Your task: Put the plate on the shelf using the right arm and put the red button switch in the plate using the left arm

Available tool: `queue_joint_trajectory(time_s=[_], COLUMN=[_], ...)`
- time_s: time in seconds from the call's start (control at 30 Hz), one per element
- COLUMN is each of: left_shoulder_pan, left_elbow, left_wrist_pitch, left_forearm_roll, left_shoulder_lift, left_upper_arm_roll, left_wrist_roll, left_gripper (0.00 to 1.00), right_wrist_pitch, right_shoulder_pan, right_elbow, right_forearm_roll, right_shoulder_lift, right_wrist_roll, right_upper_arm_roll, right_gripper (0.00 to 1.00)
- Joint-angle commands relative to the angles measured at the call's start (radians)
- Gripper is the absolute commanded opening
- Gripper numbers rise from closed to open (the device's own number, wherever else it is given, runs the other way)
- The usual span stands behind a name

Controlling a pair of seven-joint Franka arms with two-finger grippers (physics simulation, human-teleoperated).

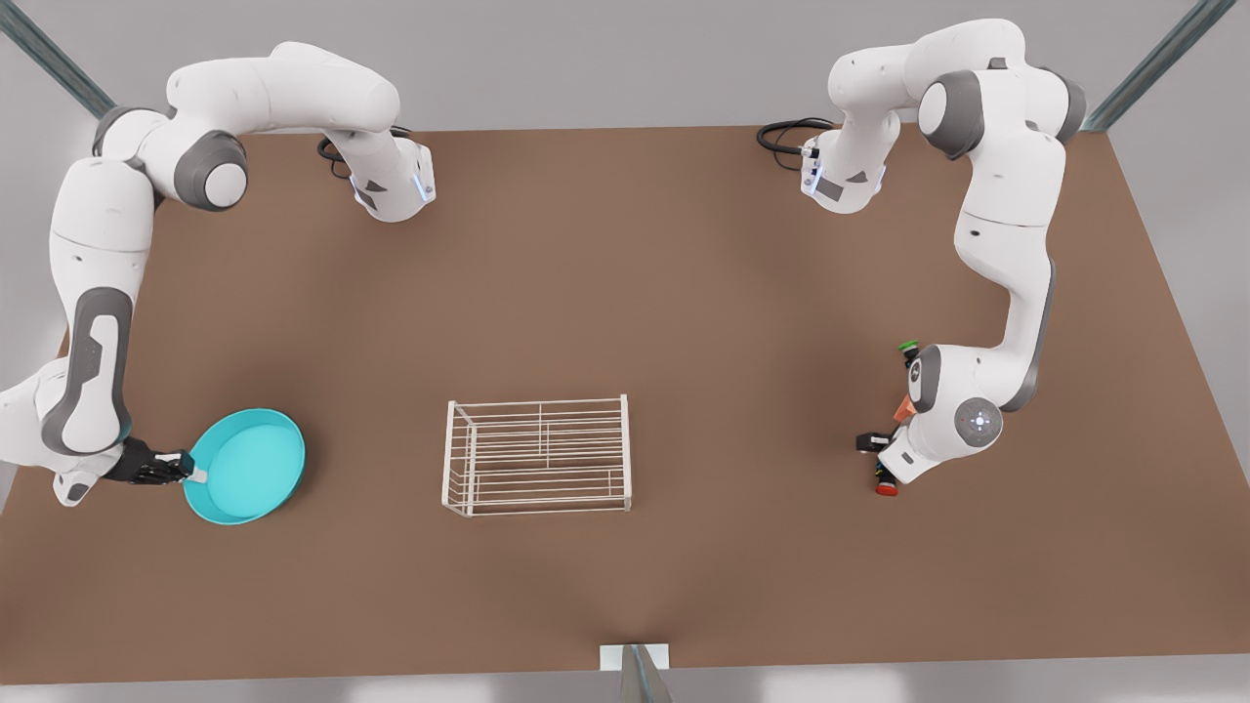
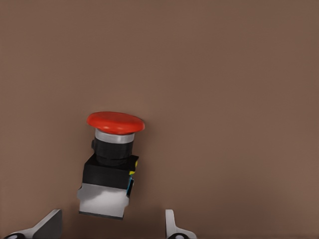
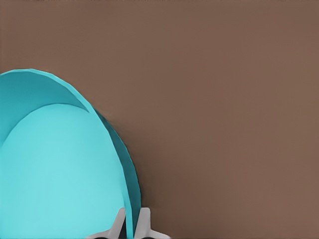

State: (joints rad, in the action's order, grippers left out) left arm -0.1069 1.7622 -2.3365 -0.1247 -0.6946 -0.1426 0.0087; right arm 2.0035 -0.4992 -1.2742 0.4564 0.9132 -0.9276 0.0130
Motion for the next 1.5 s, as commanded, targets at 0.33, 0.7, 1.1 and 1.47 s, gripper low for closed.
queue_joint_trajectory(time_s=[0.33, 0.7, 1.1, 1.47], left_shoulder_pan=[0.000, -0.005, 0.012, 0.006], left_elbow=[0.003, -0.004, -0.023, -0.020], left_wrist_pitch=[0.000, 0.006, -0.001, 0.008], left_forearm_roll=[-0.003, -0.030, -0.030, -0.032], left_shoulder_lift=[-0.002, 0.000, -0.013, -0.013], left_upper_arm_roll=[0.006, 0.006, 0.006, 0.006], left_wrist_roll=[0.022, 0.022, 0.010, 0.020], left_gripper=[0.87, 0.72, 0.72, 0.48], right_wrist_pitch=[-0.299, -0.163, 0.047, 0.046], right_shoulder_pan=[0.133, 0.323, 0.487, 0.479], right_elbow=[-0.034, -0.033, -0.034, -0.036], right_forearm_roll=[-0.002, -0.005, -0.018, -0.047], right_shoulder_lift=[-0.264, -0.286, -0.228, -0.212], right_wrist_roll=[0.409, 1.026, 1.211, 1.210], right_upper_arm_roll=[-0.097, -0.354, -0.350, -0.344], right_gripper=[0.18, 0.18, 0.18, 1.00])
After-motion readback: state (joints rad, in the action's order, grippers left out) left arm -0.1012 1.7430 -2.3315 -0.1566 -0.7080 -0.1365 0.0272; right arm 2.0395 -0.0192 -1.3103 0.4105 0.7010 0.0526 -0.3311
